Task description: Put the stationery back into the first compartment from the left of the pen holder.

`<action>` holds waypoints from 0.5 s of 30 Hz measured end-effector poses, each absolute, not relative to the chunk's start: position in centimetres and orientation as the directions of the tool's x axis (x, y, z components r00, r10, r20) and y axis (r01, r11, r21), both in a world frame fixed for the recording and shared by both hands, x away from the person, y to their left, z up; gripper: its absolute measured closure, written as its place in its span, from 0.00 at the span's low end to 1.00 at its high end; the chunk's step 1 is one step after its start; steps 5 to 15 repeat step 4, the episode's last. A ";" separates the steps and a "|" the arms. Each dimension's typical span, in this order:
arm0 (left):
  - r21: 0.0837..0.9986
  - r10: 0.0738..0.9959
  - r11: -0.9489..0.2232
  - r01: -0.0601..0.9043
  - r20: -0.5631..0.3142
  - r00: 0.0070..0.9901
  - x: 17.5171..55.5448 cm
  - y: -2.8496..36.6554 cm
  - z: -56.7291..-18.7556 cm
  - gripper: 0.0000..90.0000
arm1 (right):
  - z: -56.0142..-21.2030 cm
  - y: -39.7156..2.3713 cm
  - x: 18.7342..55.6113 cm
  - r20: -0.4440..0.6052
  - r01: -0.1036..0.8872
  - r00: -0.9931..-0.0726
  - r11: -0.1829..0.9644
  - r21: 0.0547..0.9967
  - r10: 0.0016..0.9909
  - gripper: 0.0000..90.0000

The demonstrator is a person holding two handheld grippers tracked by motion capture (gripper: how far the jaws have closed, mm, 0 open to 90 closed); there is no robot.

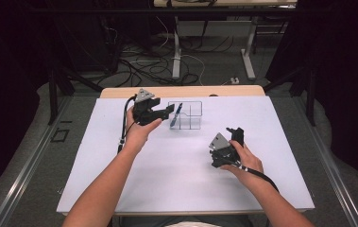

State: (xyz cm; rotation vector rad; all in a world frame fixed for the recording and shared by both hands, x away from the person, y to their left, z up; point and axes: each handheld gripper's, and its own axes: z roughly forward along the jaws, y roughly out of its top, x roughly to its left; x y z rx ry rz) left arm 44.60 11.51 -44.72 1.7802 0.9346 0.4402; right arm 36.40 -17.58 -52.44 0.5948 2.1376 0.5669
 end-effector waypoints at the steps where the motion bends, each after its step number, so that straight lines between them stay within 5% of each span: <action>1: 0.903 0.762 -0.165 0.396 -0.138 0.633 44.2 11.7 -44.7 0.31 | -52.5 -17.5 36.4 -0.581 0.225 -0.546 0.773 0.593 0.604 0.00; 4: 0.903 0.750 -0.157 0.401 -0.155 0.642 43.2 12.4 -44.6 0.24 | -52.4 -17.7 36.4 -0.573 0.230 -0.541 0.764 0.603 0.616 0.00; 15: 0.903 0.750 -0.157 0.401 -0.155 0.642 43.2 12.4 -44.6 0.24 | -52.4 -17.7 36.4 -0.573 0.230 -0.541 0.764 0.603 0.616 0.00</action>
